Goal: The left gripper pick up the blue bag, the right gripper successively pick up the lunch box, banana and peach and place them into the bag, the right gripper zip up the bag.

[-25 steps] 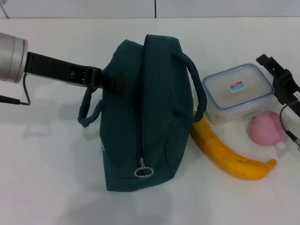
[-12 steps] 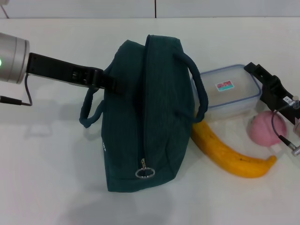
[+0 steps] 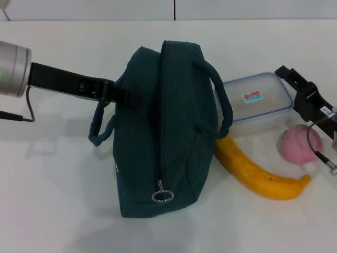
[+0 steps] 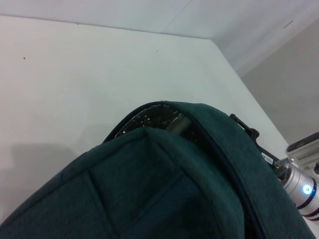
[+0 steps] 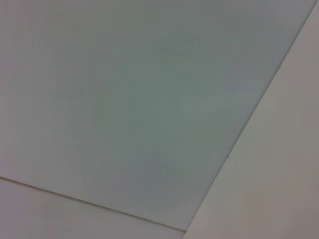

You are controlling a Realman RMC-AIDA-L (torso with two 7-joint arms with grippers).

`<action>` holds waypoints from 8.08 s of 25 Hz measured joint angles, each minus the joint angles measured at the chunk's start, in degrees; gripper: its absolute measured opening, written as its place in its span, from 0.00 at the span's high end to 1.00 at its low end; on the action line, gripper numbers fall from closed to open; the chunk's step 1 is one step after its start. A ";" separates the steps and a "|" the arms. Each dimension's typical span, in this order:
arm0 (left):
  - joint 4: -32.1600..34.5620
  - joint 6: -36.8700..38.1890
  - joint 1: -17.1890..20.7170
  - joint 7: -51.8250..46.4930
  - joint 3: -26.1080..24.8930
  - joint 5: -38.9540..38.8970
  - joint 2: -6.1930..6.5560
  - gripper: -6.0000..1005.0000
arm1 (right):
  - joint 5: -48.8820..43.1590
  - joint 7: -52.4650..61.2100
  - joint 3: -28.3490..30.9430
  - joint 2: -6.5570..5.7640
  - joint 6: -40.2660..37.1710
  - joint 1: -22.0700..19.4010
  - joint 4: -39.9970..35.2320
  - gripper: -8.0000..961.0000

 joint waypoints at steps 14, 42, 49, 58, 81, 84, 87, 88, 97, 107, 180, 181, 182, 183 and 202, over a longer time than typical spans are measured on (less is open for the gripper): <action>0.00 -0.04 -0.51 0.24 0.00 0.01 0.01 0.94 | -0.30 0.13 -0.08 -0.13 -0.11 -0.08 -0.38 0.30; 0.00 0.18 0.13 1.92 0.72 -1.39 -0.26 0.94 | -0.35 6.49 -1.37 -0.18 -7.49 -2.20 -0.78 0.88; 0.00 0.18 0.10 1.88 0.70 -1.41 -0.26 0.94 | -0.40 13.72 -1.52 0.00 -9.24 -2.52 -0.91 0.89; 0.12 0.10 -0.37 1.71 0.31 -1.41 -0.07 0.94 | 0.19 22.94 -0.91 0.04 -12.47 -3.04 -0.97 0.89; 0.39 -1.64 -3.47 1.72 0.39 -1.16 0.42 0.94 | 2.69 25.26 11.68 -0.28 -30.09 2.42 -3.55 0.89; 0.21 -2.14 -4.11 1.74 0.59 -1.17 0.37 0.94 | 2.71 25.26 13.03 -0.28 -30.34 5.66 -4.11 0.89; 0.00 -2.15 -4.69 1.87 0.61 -0.87 0.20 0.94 | 2.69 25.07 14.62 -0.31 -30.62 8.26 -4.85 0.89; -0.01 -2.19 -4.75 1.88 0.61 -0.86 0.16 0.94 | 2.71 24.98 15.05 -0.33 -30.62 9.25 -5.24 0.89; -0.92 -4.23 -6.12 1.86 0.79 -0.83 -0.24 0.94 | 0.89 24.45 12.23 0.14 -26.16 14.32 -5.61 0.89; -3.77 -5.10 -7.55 2.42 0.79 -0.83 0.14 0.94 | -9.01 20.84 8.87 0.26 -18.18 13.50 -3.73 0.89; -5.28 -5.09 -9.27 2.52 0.44 -2.91 0.34 0.94 | -22.07 0.22 3.76 0.17 -6.02 18.52 -2.75 0.71; -5.28 -5.10 -9.23 2.54 0.44 -2.91 0.36 0.94 | -23.01 -0.21 3.74 0.14 -7.37 18.29 -3.54 0.69; -5.28 -5.11 -9.19 2.56 0.44 -2.91 0.37 0.94 | -23.66 -0.57 3.73 0.11 -8.42 18.12 -4.14 0.66; -5.28 -5.12 -9.13 2.58 0.43 -2.91 0.40 0.94 | -24.43 -1.20 3.71 0.04 -10.17 17.79 -4.86 0.64; -5.85 -5.65 -8.86 2.61 0.26 -2.76 0.74 0.94 | -14.26 -3.25 1.78 -1.31 -33.66 -1.12 -20.84 0.38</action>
